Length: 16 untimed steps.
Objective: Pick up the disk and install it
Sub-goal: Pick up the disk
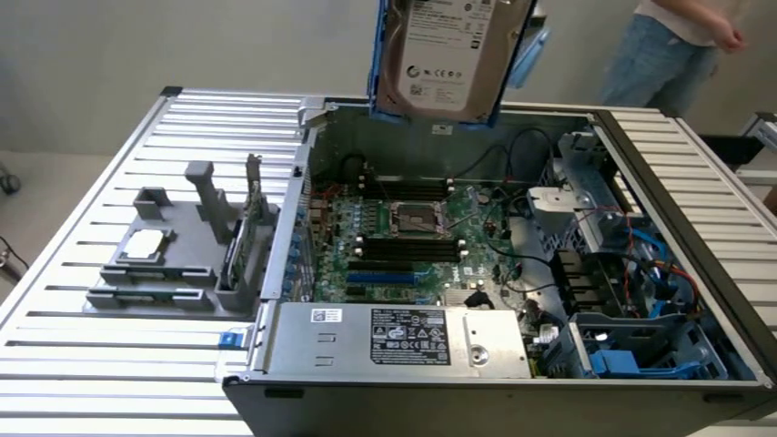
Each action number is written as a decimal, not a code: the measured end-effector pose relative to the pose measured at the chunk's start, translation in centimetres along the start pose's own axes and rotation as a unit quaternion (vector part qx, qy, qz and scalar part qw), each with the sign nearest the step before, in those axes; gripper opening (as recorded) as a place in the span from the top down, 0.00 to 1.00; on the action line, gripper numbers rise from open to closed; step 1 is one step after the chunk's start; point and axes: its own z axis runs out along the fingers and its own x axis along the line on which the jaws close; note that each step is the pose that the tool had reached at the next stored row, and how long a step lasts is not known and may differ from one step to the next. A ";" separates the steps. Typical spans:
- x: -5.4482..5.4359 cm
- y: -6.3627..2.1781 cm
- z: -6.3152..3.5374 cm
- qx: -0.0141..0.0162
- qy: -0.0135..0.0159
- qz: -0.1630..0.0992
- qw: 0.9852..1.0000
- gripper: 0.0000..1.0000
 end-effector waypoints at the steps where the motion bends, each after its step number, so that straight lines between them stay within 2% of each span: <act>1: 0.2 -0.28 0.14 0.000 0.000 0.000 1.000 0.67; 7: 1.5 -1.38 1.09 0.002 0.000 0.000 1.000 0.67; 14: 2.7 -3.85 1.68 0.005 0.000 0.000 1.000 0.67; 16: 3.1 -4.26 1.78 0.005 0.000 0.000 1.000 0.67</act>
